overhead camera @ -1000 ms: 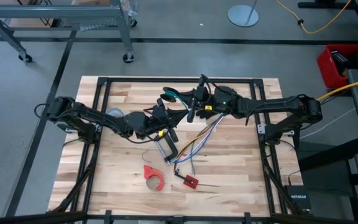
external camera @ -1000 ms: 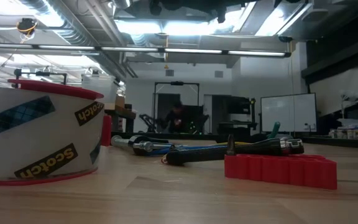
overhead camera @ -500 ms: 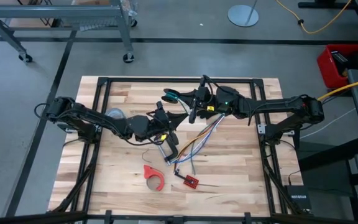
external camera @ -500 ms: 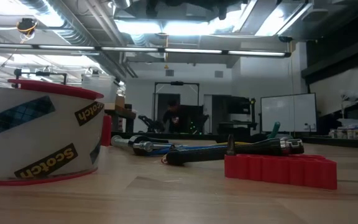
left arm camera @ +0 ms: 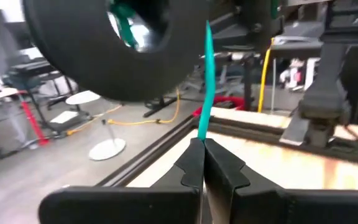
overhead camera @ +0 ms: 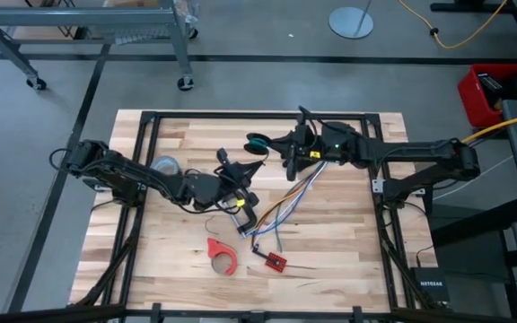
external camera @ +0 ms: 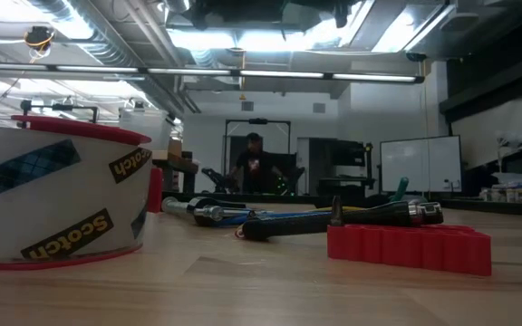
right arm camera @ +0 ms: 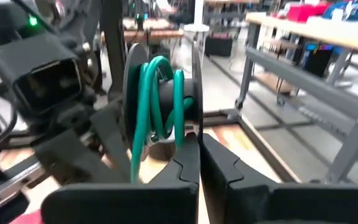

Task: Coil cords
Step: Coil the green wire around the spool

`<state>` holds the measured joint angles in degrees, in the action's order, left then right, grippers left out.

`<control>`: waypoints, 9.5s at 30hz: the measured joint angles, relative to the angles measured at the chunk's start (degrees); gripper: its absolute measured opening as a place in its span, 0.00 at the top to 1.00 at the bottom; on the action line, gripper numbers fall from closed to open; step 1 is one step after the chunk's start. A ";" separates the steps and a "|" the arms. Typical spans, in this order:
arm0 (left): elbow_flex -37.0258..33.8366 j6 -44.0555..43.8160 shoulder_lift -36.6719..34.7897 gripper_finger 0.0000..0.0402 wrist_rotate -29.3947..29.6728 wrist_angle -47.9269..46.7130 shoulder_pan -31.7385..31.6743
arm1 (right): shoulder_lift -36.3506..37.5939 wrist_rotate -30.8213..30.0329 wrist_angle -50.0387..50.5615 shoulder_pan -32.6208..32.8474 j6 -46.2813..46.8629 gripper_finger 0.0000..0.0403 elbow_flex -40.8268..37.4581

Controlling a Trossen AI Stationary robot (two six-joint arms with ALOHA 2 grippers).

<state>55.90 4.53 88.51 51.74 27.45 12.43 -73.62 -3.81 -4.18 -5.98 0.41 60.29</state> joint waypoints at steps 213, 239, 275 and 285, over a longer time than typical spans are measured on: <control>0.02 -20.34 -3.63 1.00 -26.28 -10.11 -3.15 | -9.91 -12.09 1.04 -0.02 2.69 0.99 0.04; 0.59 -24.64 -1.27 1.00 -23.88 -20.16 -2.89 | -9.61 -9.05 -6.11 -0.44 3.23 0.99 0.04; 0.46 -20.02 -7.63 1.00 -6.21 -34.76 2.35 | -3.61 21.18 6.35 -0.48 6.11 0.99 0.15; 0.42 -18.05 -10.56 1.00 -6.61 -32.42 6.37 | -3.59 28.67 8.32 -0.44 7.10 0.99 0.15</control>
<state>56.31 -13.52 77.95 45.13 -4.97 18.80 -77.21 24.85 4.14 -6.42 7.51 60.45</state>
